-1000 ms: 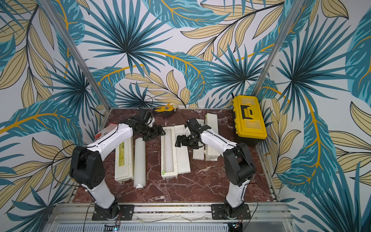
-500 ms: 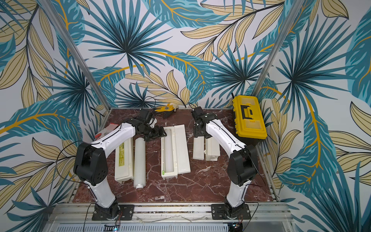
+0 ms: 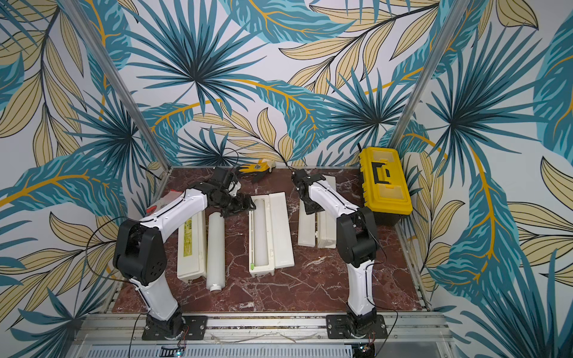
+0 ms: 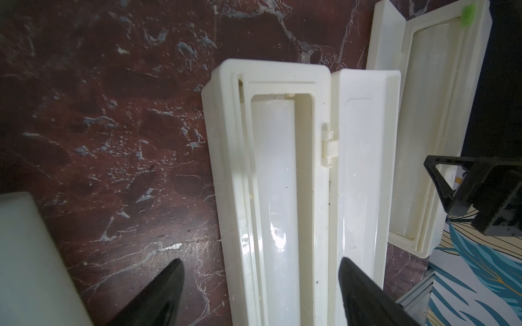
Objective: Put plastic wrap rolls into dispensers
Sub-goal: Adjust the plastic wrap cutting box at the center of the board.
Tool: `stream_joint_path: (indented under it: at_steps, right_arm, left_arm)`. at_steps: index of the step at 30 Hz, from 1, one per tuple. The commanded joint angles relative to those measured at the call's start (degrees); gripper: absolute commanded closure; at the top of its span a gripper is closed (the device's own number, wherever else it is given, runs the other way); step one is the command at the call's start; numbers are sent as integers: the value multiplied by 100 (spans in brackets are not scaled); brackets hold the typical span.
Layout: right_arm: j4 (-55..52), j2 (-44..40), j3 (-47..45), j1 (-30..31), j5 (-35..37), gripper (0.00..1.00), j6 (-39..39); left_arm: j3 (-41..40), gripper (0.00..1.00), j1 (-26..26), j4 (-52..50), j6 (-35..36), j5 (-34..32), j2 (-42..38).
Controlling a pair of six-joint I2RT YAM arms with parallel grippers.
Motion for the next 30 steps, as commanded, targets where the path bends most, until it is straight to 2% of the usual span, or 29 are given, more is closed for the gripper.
stream_joint_path:
  at_steps: [1,10,13,19,24,25,28,30]
  right_arm:
    - [-126,150,-24,-65,184,27,-56]
    - [80,109,-402,-419,-260,50,-175]
    - [183,101,-538,-526,-560,56,-250]
    - [399,-34,-735,-799,-1088,59,-378]
    - [522,-103,-810,-1050,-1492,69,-544]
    - [494,-109,-780,-1063,-1404,68,-588]
    - [426,-142,-723,-1064,-1026,43,-638]
    - [439,-186,-720,-1064,-763,32,-623]
  left_arm:
    - [52,13,34,-17,90,42,125]
    - [105,12,42,-17,86,107,197]
    - [131,12,35,-17,68,110,205]
    - [167,12,42,-15,26,98,197]
    - [169,12,33,-17,-42,76,180]
    - [157,12,33,-14,-54,63,174]
    - [140,12,26,-9,-90,36,170]
    - [132,12,11,-9,-123,23,175]
